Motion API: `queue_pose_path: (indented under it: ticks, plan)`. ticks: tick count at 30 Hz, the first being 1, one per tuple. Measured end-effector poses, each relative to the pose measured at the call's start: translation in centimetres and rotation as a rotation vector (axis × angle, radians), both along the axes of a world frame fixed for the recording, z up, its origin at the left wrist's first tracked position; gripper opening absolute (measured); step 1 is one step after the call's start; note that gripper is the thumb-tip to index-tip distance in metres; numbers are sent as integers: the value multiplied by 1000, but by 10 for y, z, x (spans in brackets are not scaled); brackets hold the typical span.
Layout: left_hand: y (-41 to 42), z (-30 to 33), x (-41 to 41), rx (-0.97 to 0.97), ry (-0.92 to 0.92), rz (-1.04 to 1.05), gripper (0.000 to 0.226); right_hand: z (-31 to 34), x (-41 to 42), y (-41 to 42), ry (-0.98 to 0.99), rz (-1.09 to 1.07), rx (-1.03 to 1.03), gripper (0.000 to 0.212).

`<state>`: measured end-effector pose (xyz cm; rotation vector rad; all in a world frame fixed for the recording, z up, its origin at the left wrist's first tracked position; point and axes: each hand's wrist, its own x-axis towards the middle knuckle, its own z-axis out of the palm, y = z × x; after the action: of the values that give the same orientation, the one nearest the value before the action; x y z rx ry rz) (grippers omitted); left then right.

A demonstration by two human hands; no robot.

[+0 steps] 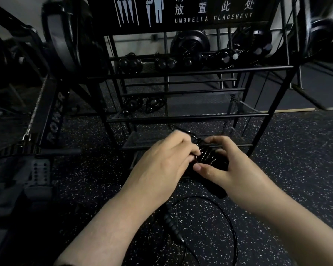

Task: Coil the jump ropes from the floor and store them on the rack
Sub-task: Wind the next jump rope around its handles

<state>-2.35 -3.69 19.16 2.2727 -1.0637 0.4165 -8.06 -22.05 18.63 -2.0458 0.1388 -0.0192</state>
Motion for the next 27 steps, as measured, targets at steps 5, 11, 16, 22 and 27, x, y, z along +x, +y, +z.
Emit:
queue_pose_path:
  ticks: [5, 11, 16, 22, 27]
  plan:
    - [-1, 0, 0, 58, -65, -36, 13, -3, 4, 0, 42, -28, -145, 55]
    - [-5, -7, 3, 5, 79, -88, 22, -12, 2, -4, 30, -18, -57, 46]
    - [-5, 2, -4, -445, 475, -25, 35, -9, 5, -4, -25, -174, 305, 35]
    - [-16, -16, 3, -952, 1191, 269, 38, -7, 6, 8, -22, -122, 563, 31]
    - [-20, -13, 1, -1018, 1464, 85, 45, -14, 9, 20, 35, 3, 496, 43]
